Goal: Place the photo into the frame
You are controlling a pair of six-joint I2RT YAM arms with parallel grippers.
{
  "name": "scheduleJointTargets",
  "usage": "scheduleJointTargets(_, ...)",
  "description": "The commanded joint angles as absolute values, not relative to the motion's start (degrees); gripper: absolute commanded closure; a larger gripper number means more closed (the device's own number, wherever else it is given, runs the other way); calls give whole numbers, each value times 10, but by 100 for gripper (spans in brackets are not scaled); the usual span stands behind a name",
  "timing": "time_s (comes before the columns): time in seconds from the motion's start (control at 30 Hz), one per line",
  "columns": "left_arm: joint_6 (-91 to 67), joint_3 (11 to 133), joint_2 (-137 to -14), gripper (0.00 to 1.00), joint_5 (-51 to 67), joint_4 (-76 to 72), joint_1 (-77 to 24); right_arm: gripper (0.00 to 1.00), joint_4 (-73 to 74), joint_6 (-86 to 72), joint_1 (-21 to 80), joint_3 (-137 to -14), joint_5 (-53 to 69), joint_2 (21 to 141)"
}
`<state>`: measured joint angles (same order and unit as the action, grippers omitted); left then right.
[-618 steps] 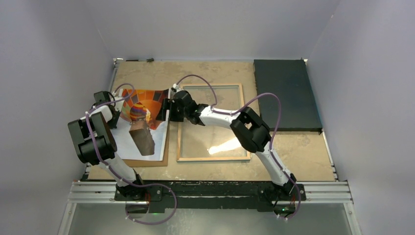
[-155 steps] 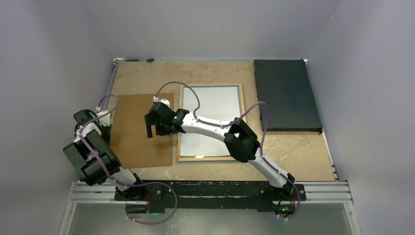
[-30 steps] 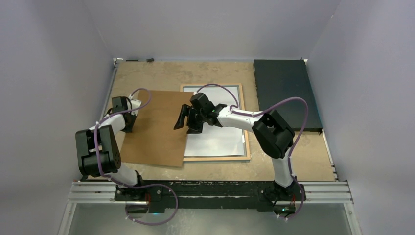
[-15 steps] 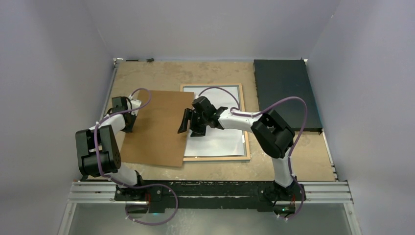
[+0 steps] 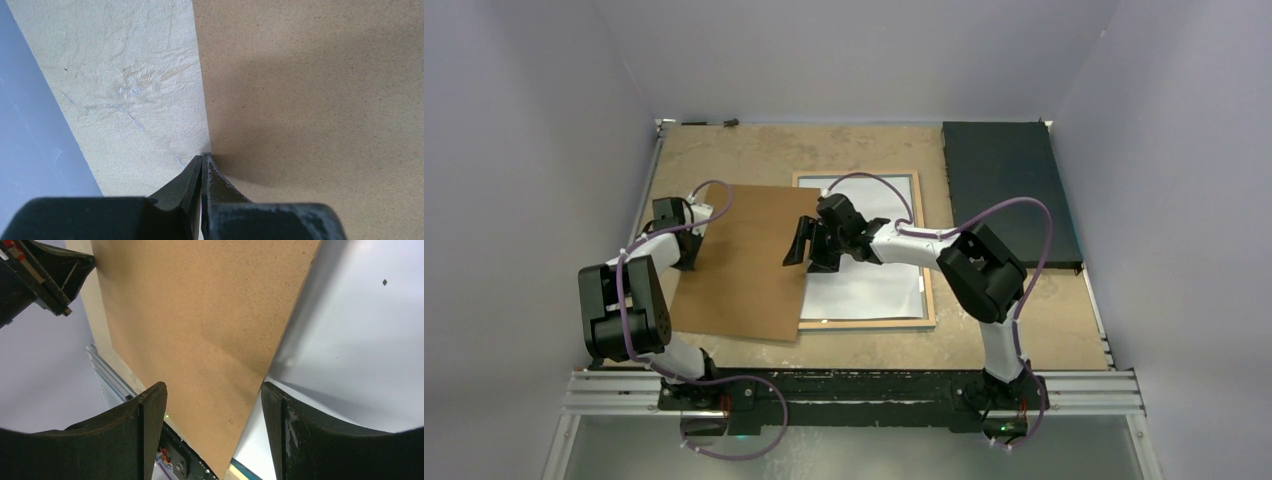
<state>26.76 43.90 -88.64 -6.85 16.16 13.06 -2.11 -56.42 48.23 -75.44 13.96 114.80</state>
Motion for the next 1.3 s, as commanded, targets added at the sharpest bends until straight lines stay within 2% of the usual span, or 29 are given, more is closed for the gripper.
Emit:
scheduleJointTargets(0.0, 260, 421, -894, 100, -37, 222, 127, 29, -58, -571, 481, -751, 151, 1146)
scheduleJointTargets(0.37, 261, 419, -892, 100, -32, 227, 127, 41, -108, -578, 480, -747, 186, 1122)
scheduleJointTargets(0.83, 259, 417, -895, 100, -16, 225, 126, 42, -236, -589, 483, -712, 224, 1081)
scheduleJointTargets(1.13, 257, 417, -883, 100, -3, 233, 126, 53, -231, -585, 499, -743, 243, 1115)
scheduleJointTargets(1.27, 258, 427, -869, 100, 39, 255, 126, 55, -228, -585, 503, -754, 242, 1126)
